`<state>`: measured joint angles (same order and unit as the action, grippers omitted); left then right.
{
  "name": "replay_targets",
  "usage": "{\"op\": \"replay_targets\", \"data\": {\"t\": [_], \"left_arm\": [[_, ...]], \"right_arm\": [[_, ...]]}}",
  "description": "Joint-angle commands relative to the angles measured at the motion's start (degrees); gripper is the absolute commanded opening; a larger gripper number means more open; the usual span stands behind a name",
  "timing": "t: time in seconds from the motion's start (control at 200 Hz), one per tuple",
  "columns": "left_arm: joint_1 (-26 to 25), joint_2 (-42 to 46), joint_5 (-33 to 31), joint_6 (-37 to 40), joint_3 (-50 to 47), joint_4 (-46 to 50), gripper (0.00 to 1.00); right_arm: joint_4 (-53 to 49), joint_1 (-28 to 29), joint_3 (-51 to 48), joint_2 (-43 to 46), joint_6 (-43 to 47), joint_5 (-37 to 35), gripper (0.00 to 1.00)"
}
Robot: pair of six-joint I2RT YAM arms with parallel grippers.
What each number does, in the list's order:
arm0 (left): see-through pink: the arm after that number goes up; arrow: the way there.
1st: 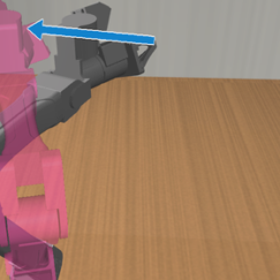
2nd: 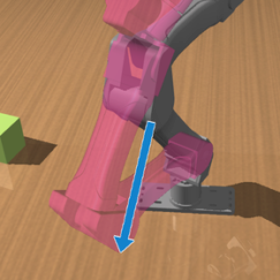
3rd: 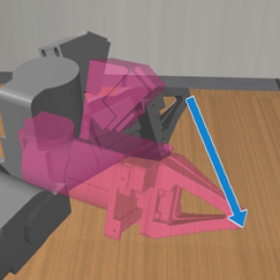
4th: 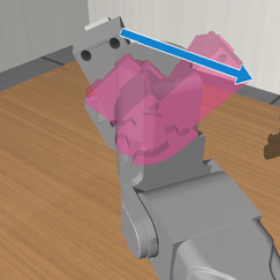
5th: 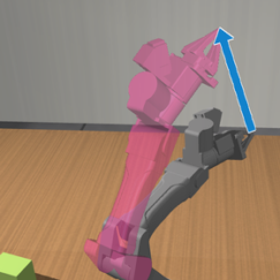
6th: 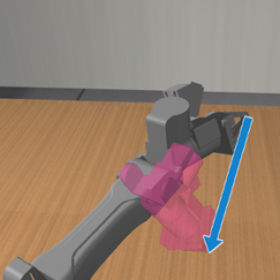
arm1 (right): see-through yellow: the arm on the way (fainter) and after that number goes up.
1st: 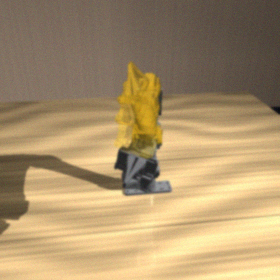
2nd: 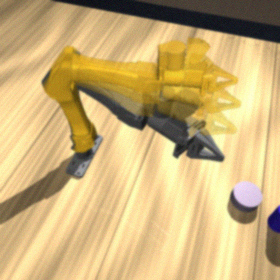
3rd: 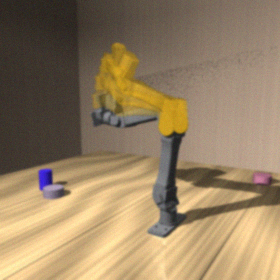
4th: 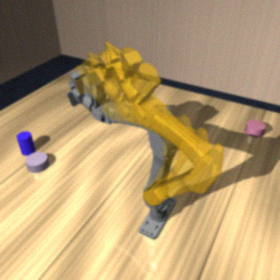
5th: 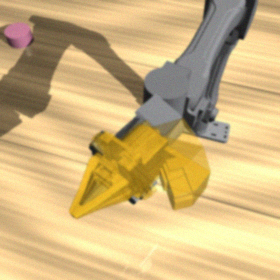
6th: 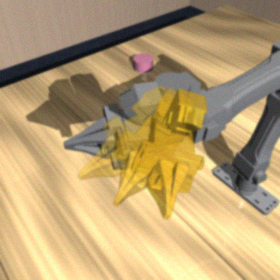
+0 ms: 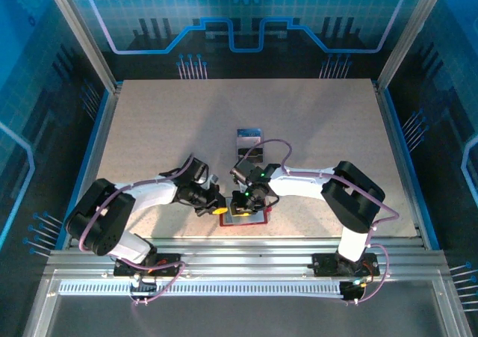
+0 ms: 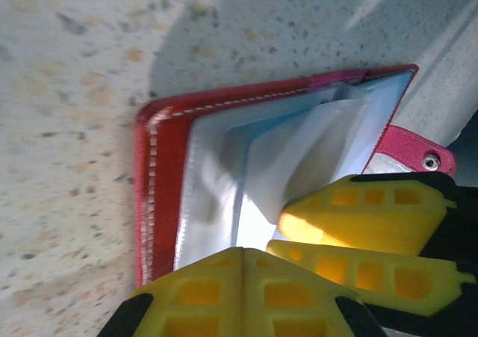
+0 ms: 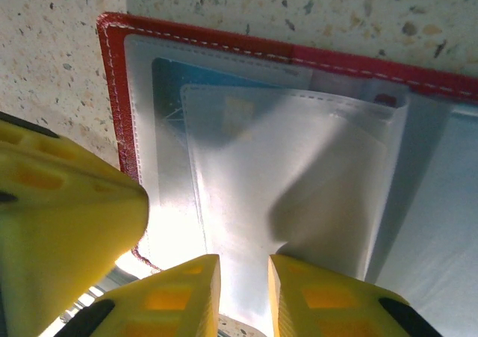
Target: Take the credit cards out of the card holder
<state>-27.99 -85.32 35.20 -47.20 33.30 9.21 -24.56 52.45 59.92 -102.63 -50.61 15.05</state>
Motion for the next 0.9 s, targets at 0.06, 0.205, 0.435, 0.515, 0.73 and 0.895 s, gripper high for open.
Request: {"op": "replay_targets", "data": {"t": [0.06, 0.205, 0.435, 0.515, 0.73, 0.895], "left_arm": [[-0.88, -3.12, 1.61, -1.29, -0.83, -2.70, 0.00], [-0.87, -4.30, 0.16, 0.23, -0.96, -1.35, 0.00], [-0.87, -4.03, -0.13, 0.44, -1.13, -1.09, 0.00], [-0.89, -3.95, -0.09, 0.50, -0.96, -1.02, 0.00], [-0.86, -4.03, 0.04, 0.52, -0.86, -1.15, 0.00], [-0.92, -4.27, 0.22, 0.37, -0.77, -1.58, 0.00]], "right_arm": [[-0.89, -0.15, -0.80, 1.30, -0.81, -0.78, 0.24], [-2.01, -0.08, -0.28, 1.80, -0.69, -1.47, 0.24], [-6.61, 0.31, 1.89, 1.78, 0.24, -4.20, 0.28], [-8.55, 0.59, 2.88, 1.45, 0.59, -5.30, 0.30], [-11.97, 1.41, 5.26, 0.88, 1.29, -7.53, 0.37], [-12.28, 1.61, 5.73, -0.02, 1.60, -7.67, 0.38]]}}
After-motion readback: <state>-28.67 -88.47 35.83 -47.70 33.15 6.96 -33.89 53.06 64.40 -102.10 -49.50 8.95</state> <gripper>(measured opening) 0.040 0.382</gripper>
